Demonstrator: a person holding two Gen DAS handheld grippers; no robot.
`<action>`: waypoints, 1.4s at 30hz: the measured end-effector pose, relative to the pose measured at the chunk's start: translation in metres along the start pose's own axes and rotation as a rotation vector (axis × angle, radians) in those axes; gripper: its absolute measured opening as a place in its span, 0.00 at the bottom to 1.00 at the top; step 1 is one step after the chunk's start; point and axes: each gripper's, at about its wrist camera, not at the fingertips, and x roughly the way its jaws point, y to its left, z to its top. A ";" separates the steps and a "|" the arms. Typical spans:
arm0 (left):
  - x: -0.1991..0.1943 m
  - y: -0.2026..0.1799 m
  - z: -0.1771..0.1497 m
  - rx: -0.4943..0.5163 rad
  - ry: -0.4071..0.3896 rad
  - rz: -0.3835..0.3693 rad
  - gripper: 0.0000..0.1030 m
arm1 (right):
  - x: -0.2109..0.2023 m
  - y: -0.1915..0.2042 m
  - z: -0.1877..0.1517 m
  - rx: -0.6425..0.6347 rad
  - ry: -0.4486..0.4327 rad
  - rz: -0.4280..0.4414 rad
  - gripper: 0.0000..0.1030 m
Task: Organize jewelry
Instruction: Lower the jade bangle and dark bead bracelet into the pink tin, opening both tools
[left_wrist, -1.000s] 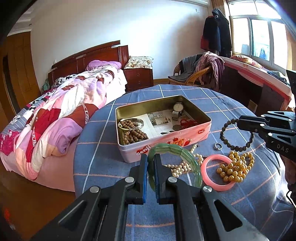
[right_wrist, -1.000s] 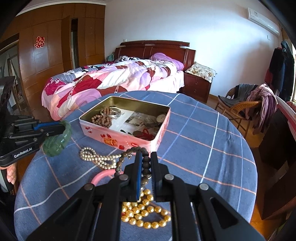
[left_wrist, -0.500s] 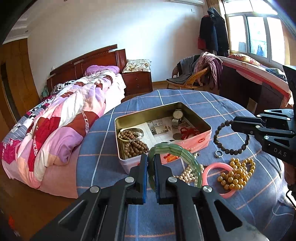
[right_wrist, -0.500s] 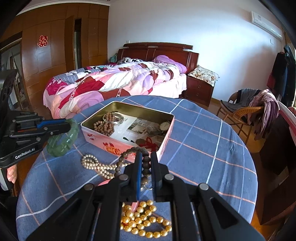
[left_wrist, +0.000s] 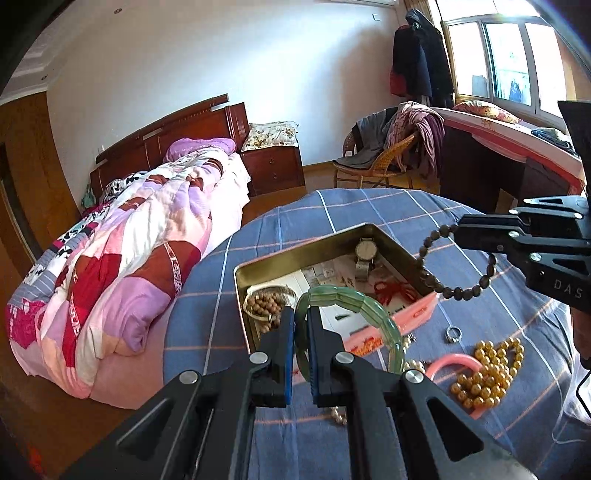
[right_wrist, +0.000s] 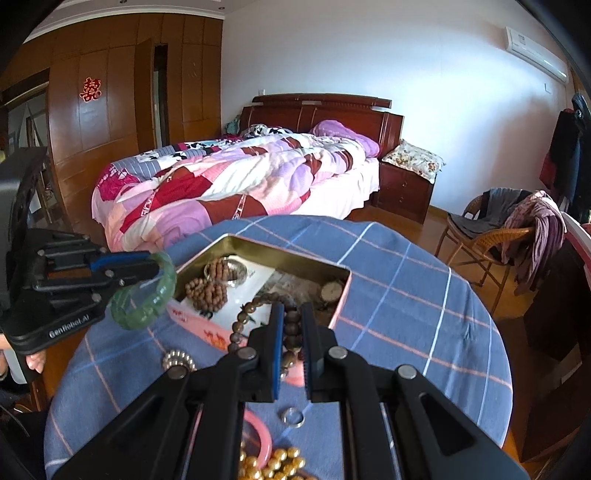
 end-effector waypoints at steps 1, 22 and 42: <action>0.003 0.001 0.004 0.003 0.000 0.003 0.05 | 0.002 -0.001 0.003 -0.003 0.000 -0.003 0.11; 0.090 0.017 0.032 0.034 0.100 0.061 0.05 | 0.077 -0.012 0.023 -0.021 0.106 -0.056 0.11; 0.088 0.023 0.021 -0.011 0.050 0.122 0.63 | 0.077 -0.025 0.012 0.048 0.110 -0.077 0.47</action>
